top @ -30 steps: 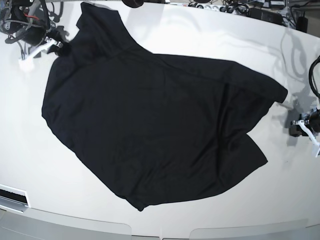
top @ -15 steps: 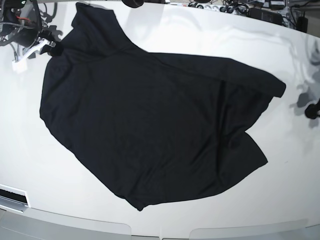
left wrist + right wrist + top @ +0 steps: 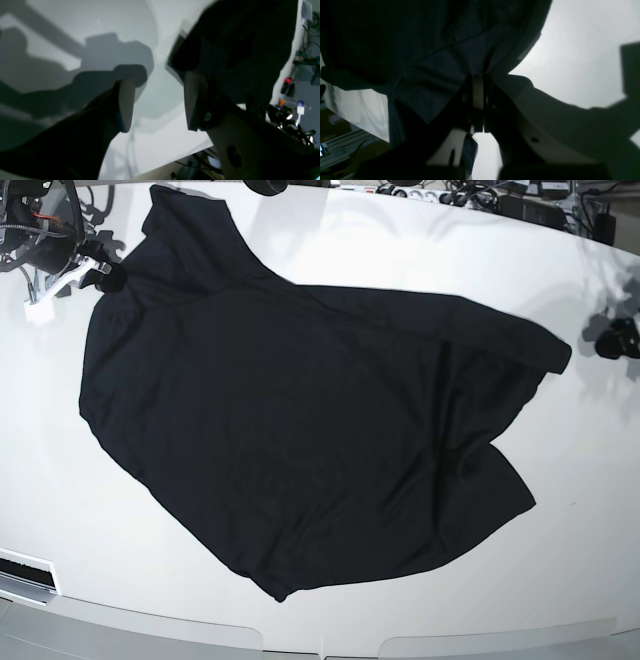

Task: Layout the t-shirt on the table in an organized manner, then fold the t-shirt properly
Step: 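Grasp opposite shirt edges, left gripper at sleeve side, right at collar side, then lift the black t-shirt with both grippers and pull it apart taut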

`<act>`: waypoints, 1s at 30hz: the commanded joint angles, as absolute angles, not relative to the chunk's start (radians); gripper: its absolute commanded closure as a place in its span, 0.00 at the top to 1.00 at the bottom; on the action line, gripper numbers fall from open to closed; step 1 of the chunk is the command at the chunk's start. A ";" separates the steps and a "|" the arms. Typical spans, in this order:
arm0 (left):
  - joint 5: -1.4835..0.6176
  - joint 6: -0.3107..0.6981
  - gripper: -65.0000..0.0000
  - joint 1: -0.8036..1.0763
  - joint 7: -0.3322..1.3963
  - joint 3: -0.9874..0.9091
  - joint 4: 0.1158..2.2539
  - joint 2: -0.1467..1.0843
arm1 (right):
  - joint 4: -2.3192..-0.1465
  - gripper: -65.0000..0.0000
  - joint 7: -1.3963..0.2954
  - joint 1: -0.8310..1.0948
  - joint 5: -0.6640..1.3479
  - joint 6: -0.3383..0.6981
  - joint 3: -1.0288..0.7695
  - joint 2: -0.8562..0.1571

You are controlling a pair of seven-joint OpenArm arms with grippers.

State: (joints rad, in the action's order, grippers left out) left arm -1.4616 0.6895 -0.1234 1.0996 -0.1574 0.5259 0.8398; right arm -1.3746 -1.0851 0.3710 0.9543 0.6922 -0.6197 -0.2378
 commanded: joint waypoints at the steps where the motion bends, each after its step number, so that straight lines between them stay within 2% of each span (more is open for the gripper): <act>1: -1.484 0.698 0.51 -0.136 1.093 -0.165 0.548 0.874 | -1.387 0.00 -1.078 0.371 0.972 0.698 -0.627 -0.255; 8: -1.484 0.698 0.51 -0.136 1.093 -0.165 0.659 0.844 | -1.387 0.00 -1.078 0.371 0.973 0.698 -0.627 -0.255; 18: -1.312 0.698 0.50 -0.136 1.033 -0.164 0.725 0.760 | -1.387 0.00 -1.078 0.371 0.973 0.698 -0.627 -0.255; 20: -1.313 0.698 0.42 -0.136 1.036 -0.164 0.726 0.748 | -1.387 0.00 -1.078 0.371 0.973 0.698 -0.627 -0.255; 23: -1.310 0.698 0.20 -0.136 1.015 -0.164 0.726 0.744 | -1.387 0.00 -1.079 0.372 0.972 0.698 -0.627 -0.255; 26: -1.233 0.698 0.09 -0.136 0.958 -0.164 0.726 0.742 | -1.387 0.00 -1.079 0.371 0.972 0.698 -0.627 -0.255; 27: -1.207 0.698 0.01 -0.136 0.947 -0.164 0.726 0.742 | -1.387 0.00 -1.079 0.371 0.973 0.698 -0.627 -0.255; 30: -1.211 0.698 0.00 -0.136 0.963 -0.164 0.726 0.751 | -1.387 0.00 -1.078 0.371 0.973 0.698 -0.627 -0.255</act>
State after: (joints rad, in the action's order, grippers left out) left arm -1.1912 0.6895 -0.1219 0.9703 -0.1574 0.7139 0.7174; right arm -1.3746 -1.0851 0.3710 0.9543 0.6918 -0.6197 -0.2378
